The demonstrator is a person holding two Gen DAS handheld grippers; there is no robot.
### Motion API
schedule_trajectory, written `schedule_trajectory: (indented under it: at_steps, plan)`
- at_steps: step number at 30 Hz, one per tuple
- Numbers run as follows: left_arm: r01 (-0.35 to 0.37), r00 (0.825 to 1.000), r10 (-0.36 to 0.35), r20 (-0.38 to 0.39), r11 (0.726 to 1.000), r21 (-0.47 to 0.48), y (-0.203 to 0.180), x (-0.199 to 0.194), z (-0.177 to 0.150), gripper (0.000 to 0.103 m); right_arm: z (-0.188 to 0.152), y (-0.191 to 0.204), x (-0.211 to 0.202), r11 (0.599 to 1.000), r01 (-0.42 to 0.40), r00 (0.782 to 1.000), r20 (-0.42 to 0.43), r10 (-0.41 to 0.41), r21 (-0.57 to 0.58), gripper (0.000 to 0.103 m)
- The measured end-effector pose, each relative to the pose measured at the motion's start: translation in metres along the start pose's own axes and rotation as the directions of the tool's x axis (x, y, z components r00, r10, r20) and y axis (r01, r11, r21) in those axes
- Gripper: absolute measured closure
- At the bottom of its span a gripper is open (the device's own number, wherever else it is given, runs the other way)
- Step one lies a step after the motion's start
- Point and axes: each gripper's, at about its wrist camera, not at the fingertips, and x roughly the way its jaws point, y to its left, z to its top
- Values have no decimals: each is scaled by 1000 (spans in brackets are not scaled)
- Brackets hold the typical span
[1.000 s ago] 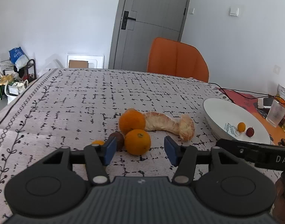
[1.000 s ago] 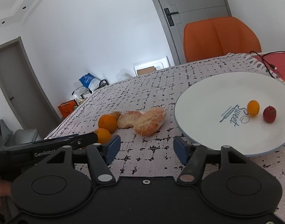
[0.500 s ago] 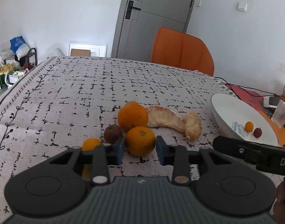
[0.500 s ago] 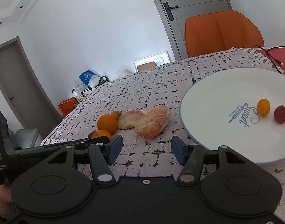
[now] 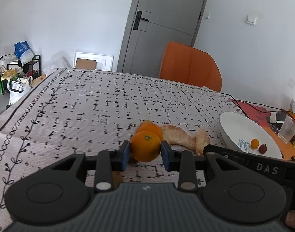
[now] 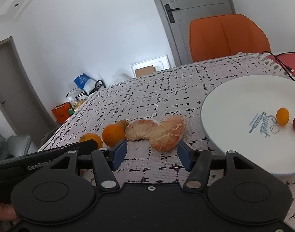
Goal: Organize fruits
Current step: 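Grasp the large orange with the left gripper, then grasp the peeled tangerine with the right gripper while the left gripper holds the orange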
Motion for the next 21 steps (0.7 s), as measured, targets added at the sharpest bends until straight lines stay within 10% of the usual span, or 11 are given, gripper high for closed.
schedule_trajectory:
  at_steps: [21]
  plan:
    - [-8, 1000, 10, 28, 998, -60, 46, -16, -3, 70, -1, 20, 40, 978, 209, 978, 7, -209, 24, 49]
